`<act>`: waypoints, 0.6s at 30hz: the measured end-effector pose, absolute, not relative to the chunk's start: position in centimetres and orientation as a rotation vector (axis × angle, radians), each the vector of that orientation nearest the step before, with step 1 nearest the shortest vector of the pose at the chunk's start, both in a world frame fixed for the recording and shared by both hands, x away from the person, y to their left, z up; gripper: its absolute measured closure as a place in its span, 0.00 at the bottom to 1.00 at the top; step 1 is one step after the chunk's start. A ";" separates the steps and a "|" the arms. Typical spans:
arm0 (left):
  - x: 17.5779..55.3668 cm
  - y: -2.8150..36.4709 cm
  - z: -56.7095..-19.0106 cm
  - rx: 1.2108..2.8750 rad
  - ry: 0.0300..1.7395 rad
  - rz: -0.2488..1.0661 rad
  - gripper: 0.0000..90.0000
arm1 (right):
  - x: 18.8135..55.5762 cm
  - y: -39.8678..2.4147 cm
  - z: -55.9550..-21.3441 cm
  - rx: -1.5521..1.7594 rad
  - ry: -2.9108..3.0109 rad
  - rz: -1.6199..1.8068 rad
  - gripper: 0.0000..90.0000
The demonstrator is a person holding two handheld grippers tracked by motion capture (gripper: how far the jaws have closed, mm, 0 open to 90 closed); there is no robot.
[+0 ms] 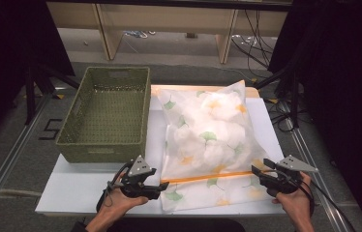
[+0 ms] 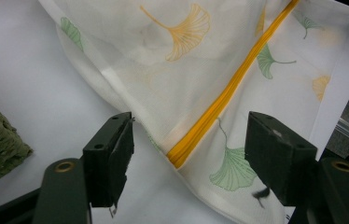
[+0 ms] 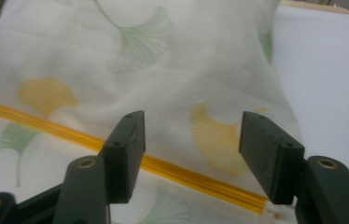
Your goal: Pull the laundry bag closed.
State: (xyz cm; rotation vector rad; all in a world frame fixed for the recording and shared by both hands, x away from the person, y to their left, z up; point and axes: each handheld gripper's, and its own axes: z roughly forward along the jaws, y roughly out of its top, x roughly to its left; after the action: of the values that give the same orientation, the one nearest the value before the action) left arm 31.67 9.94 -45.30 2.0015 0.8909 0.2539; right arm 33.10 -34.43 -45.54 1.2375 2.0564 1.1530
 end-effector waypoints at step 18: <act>30.0 10.8 -45.5 2.028 0.835 0.282 0.27 | 30.6 -30.1 -45.7 1.108 2.126 1.309 0.32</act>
State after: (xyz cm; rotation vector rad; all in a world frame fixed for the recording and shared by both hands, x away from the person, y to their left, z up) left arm 29.99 10.82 -45.50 2.0276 0.8351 0.2815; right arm 30.58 -30.09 -45.68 1.1084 2.1263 1.3095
